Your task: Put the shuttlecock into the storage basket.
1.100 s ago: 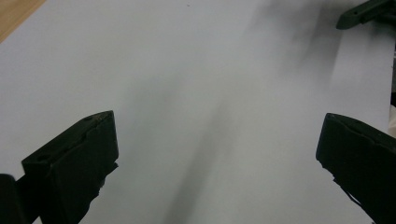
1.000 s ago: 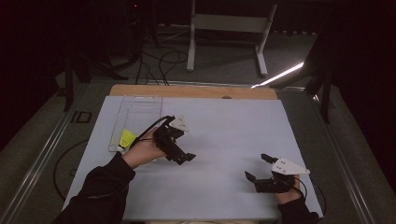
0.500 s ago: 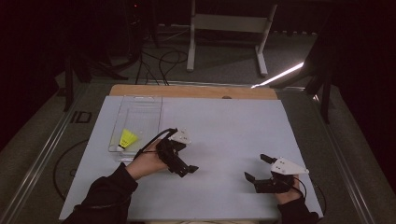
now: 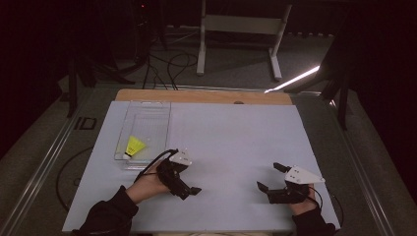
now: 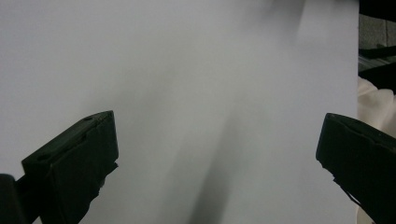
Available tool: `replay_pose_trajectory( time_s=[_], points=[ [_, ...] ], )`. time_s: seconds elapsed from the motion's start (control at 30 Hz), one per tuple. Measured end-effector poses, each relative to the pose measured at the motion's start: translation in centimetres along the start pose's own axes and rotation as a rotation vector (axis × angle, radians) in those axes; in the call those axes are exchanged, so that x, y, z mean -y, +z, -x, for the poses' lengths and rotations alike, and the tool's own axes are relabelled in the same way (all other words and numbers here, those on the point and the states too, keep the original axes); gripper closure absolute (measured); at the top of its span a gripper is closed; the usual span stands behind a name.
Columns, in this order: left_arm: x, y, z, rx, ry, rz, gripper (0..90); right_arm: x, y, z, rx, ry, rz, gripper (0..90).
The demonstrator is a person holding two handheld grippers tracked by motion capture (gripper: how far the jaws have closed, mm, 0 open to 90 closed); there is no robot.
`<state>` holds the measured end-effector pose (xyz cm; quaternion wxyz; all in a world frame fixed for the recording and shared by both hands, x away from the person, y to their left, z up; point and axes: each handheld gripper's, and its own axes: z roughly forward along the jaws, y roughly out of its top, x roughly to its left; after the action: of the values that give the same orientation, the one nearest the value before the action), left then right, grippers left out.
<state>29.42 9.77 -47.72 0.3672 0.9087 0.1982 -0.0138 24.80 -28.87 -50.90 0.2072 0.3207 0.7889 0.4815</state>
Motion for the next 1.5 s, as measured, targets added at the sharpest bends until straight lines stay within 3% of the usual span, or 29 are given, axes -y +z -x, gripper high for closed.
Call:
replay_pose_trajectory(
  time_s=[0.43,0.9,1.33,1.43,1.5],
  points=[
    [3.3,-0.3,0.1,0.035,-0.032,0.016,0.0,0.1,0.1,0.0,-0.012,0.002,-0.005,8.1],
    [7.2,-1.5,0.3,0.011,-0.103,0.069,0.0,0.1,0.1,0.0,-0.013,0.005,-0.004,8.1],
    [9.4,-2.9,0.3,-0.050,-0.167,0.111,0.0,0.0,0.0,0.0,-0.009,0.008,-0.003,8.1],
    [10.2,-3.5,0.4,-0.098,-0.186,0.135,0.0,0.0,0.0,0.0,-0.012,0.009,-0.002,8.1],
    [10.4,-3.6,0.4,-0.100,-0.189,0.141,0.0,0.0,0.0,0.0,-0.012,0.009,-0.002,8.1]
  ],
)
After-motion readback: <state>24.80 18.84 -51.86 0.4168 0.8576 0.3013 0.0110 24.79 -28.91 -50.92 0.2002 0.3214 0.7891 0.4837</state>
